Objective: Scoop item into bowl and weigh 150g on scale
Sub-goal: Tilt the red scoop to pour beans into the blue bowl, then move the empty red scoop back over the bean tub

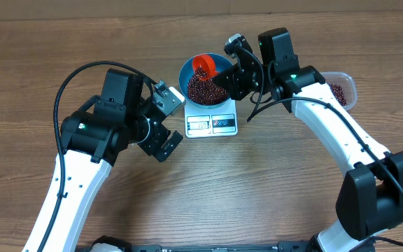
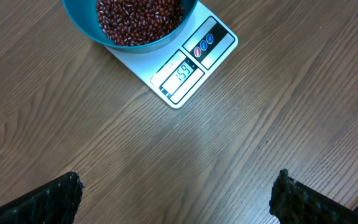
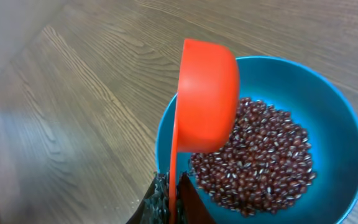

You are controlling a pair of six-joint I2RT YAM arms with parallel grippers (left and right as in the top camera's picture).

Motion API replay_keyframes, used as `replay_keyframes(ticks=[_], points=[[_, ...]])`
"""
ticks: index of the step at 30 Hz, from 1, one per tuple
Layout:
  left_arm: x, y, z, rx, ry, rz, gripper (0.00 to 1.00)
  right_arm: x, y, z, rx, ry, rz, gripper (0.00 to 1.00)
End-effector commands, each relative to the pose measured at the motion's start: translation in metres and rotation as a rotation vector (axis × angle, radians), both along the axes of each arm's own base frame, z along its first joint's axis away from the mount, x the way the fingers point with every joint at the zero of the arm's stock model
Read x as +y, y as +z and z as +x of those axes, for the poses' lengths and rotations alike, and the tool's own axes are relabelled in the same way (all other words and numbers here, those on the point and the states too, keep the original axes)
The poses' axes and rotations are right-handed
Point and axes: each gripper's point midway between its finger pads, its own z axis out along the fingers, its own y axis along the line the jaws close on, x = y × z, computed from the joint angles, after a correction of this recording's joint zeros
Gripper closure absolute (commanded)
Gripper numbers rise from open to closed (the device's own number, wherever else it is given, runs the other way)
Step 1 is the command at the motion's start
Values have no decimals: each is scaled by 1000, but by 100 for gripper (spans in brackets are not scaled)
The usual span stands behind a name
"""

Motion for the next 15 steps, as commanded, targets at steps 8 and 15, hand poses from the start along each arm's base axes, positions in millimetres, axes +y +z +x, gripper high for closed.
replay_keyframes(ticks=[8, 15], points=[[0, -2, 0, 3, -9, 0, 0, -17, -1, 11, -82, -53, -117, 97], [0, -2, 0, 3, -9, 0, 0, -15, -19, 11, -32, -45, -118, 97]])
